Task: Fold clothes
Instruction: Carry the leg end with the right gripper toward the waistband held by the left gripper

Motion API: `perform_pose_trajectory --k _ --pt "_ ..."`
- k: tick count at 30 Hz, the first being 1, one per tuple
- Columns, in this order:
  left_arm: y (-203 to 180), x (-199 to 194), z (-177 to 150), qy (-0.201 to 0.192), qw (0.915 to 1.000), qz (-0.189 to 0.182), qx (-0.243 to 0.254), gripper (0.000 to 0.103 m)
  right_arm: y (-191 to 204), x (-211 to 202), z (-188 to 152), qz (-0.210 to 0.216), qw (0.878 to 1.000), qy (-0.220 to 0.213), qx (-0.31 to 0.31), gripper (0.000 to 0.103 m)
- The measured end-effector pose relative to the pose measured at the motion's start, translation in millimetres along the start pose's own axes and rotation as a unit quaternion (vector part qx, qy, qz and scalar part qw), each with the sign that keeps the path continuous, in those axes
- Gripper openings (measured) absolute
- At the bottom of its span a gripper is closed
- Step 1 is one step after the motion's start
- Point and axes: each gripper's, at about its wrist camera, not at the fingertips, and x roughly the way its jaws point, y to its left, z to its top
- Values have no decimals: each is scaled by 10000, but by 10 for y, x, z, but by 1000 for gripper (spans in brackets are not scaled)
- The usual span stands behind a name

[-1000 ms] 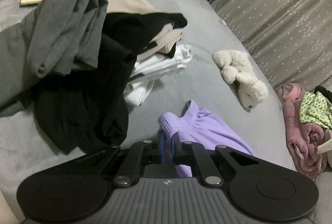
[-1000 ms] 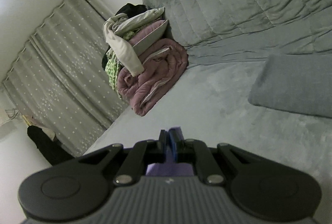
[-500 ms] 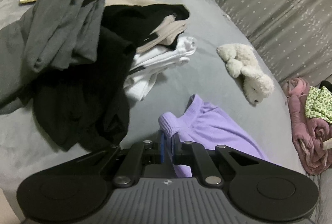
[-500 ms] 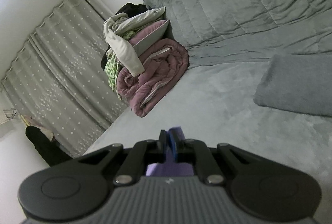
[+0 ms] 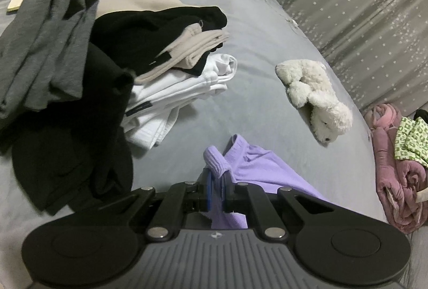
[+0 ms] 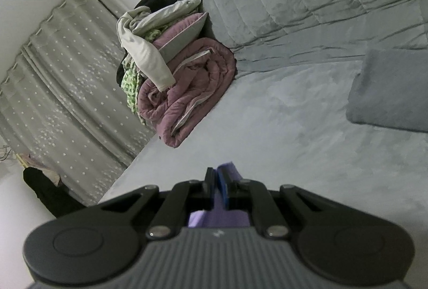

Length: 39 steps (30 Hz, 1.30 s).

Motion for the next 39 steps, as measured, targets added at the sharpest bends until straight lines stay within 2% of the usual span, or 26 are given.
perform_pose_trajectory --k 3,7,11,14,22,32,39 --pt "-26 42 26 126 9998 -87 -109 6 37 103 9 3 10000 27 7 5" --pt "-73 37 63 487 9978 -295 -331 6 64 219 42 11 10000 47 19 5" --pt "-58 40 56 658 9969 -254 -350 6 36 291 67 -51 9999 93 -3 5" --pt "36 51 47 935 9935 -287 -574 6 -32 312 110 -35 9998 120 145 5" --pt "-78 10 169 673 9944 -86 -810 5 -9 460 161 -48 9996 185 207 5" --pt "-352 641 414 838 9908 518 -927 5 161 1142 157 -206 9975 569 369 5" --pt "-470 965 523 901 9867 762 -1119 5 340 1703 72 -395 9957 789 278 5"
